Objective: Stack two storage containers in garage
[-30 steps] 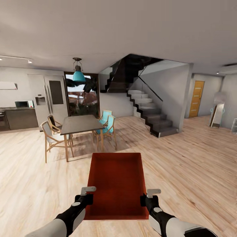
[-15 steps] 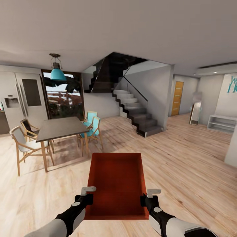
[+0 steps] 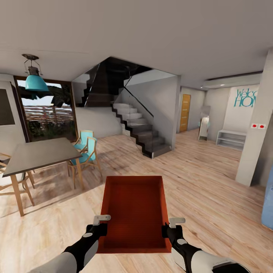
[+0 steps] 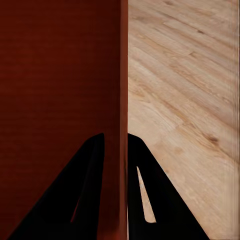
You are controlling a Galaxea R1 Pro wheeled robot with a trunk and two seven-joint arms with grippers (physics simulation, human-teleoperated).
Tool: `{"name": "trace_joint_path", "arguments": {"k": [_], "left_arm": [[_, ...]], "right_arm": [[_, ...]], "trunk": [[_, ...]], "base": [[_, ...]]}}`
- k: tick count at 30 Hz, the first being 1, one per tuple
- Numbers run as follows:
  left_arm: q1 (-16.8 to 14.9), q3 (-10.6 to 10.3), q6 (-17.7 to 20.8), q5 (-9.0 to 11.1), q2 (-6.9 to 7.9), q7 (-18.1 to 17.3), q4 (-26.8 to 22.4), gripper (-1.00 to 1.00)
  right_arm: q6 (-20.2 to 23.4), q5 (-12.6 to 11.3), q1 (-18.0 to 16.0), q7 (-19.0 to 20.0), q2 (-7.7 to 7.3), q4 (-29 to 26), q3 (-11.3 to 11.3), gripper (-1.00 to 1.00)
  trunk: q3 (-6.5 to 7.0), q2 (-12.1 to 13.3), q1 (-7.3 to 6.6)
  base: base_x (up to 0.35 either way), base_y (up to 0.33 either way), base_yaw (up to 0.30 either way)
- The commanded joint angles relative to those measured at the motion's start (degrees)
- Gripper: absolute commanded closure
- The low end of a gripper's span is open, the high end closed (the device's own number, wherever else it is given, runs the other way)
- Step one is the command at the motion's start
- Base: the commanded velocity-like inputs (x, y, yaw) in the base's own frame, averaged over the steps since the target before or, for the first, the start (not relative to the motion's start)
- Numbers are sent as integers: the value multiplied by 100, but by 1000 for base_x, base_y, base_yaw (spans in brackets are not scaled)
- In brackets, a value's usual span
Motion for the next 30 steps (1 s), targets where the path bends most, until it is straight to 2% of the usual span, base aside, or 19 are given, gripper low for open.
{"name": "trace_joint_path", "arguments": {"k": [1, 30], "left_arm": [[-4, 41, -21, 47, 154, 107, 15, 100], [-5, 41, -21, 47, 152, 107, 15, 100]], "right_arm": [[-55, -165, -12, -26, -6, 6, -59, 100], [-55, -165, -12, -30, -5, 6, -59, 100]], "trunk": [[-8, -6, 4], [-8, -6, 4]], "base": [[321, 0, -281], [321, 0, -281]]}}
